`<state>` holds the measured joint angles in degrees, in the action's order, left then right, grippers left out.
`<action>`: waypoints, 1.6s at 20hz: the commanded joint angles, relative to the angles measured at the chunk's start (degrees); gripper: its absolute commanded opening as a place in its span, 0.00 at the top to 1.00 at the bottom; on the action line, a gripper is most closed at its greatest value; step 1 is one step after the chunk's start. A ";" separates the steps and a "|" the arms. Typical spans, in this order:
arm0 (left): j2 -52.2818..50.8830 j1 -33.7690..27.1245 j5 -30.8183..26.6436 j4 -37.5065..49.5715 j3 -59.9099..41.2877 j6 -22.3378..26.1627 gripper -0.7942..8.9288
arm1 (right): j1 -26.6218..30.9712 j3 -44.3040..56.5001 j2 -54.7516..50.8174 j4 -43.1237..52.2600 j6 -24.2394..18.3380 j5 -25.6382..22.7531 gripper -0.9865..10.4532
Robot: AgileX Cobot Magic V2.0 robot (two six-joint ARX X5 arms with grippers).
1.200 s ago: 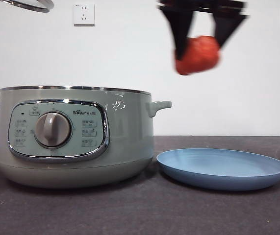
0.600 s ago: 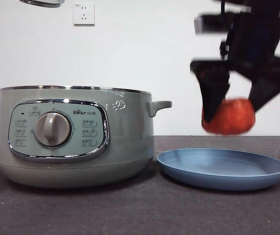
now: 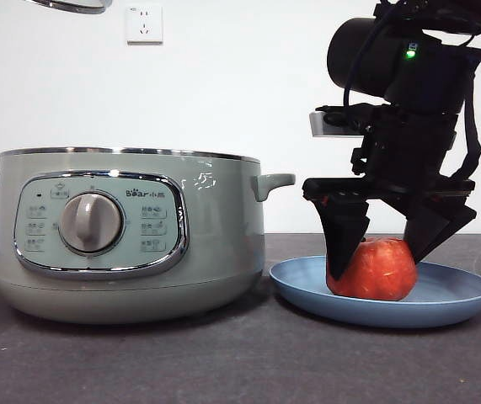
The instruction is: Take the pumpkin out from the steamer,put the pumpkin in the blue plate,close the lid
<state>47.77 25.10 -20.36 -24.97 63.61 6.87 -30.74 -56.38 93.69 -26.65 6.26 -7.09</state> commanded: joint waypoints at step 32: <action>22.75 1.95 22.38 21.53 -11.63 -10.40 0.93 | -0.02 0.59 -47.56 -6.80 2.27 -4.81 0.47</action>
<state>70.57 26.65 1.93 -6.13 51.64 -3.07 -30.72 -56.23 46.26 -33.41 7.99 -11.22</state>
